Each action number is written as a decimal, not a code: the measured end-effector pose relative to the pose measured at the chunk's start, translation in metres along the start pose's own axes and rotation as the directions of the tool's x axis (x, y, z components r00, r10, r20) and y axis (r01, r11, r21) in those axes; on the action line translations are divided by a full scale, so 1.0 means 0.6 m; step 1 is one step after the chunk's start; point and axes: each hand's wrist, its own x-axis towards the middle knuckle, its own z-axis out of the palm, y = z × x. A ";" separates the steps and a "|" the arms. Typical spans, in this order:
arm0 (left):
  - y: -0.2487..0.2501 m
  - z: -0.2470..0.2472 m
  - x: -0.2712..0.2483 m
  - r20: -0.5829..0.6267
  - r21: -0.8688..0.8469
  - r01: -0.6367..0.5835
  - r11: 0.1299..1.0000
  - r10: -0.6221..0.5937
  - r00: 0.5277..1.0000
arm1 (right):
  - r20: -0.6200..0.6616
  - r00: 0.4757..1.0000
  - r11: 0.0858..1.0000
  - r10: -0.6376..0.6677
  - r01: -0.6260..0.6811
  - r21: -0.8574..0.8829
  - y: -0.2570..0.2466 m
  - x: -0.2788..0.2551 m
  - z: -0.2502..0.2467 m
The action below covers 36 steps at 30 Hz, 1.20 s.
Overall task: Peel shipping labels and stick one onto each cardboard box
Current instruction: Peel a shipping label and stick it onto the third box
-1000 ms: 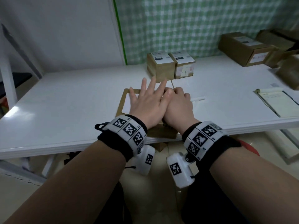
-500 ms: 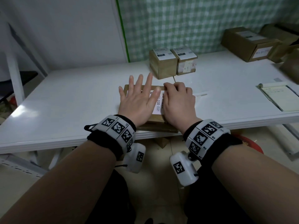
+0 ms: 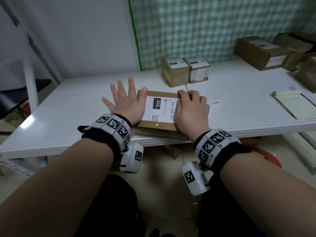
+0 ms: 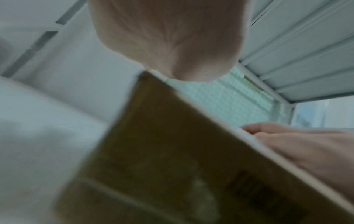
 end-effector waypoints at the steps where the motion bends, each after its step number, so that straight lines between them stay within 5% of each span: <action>1: 0.018 -0.003 0.000 -0.022 -0.016 -0.036 0.999 0.036 0.999 | -0.010 1.000 1.000 -0.005 0.005 0.000 0.000 -0.004 0.001; 3: 0.067 -0.001 -0.006 -0.044 -0.054 -0.215 0.975 0.212 0.976 | -0.024 1.000 1.000 -0.006 0.007 0.009 -0.002 -0.009 0.002; 6: 0.137 0.024 -0.029 0.052 -0.067 -0.487 0.871 0.490 0.870 | 0.001 1.000 1.000 0.005 -0.005 -0.013 0.000 -0.013 0.000; 9: 0.149 0.052 -0.036 0.032 -0.071 -0.555 0.829 0.558 0.829 | 0.000 1.000 0.999 0.027 -0.027 0.033 0.006 -0.019 -0.003; 12: 0.131 0.062 -0.029 -0.064 -0.028 -0.553 0.833 0.551 0.832 | 0.005 1.000 1.000 -0.024 0.024 0.019 0.011 -0.022 0.006; 22: 0.090 0.056 -0.019 -0.112 0.007 -0.498 0.867 0.496 0.861 | -0.153 0.986 0.984 -0.062 0.086 0.155 0.010 -0.024 0.014; 36: -0.013 0.028 0.013 -0.086 -0.030 -0.252 0.967 0.248 0.965 | -0.042 0.999 0.998 -0.020 0.022 0.054 0.000 -0.015 0.002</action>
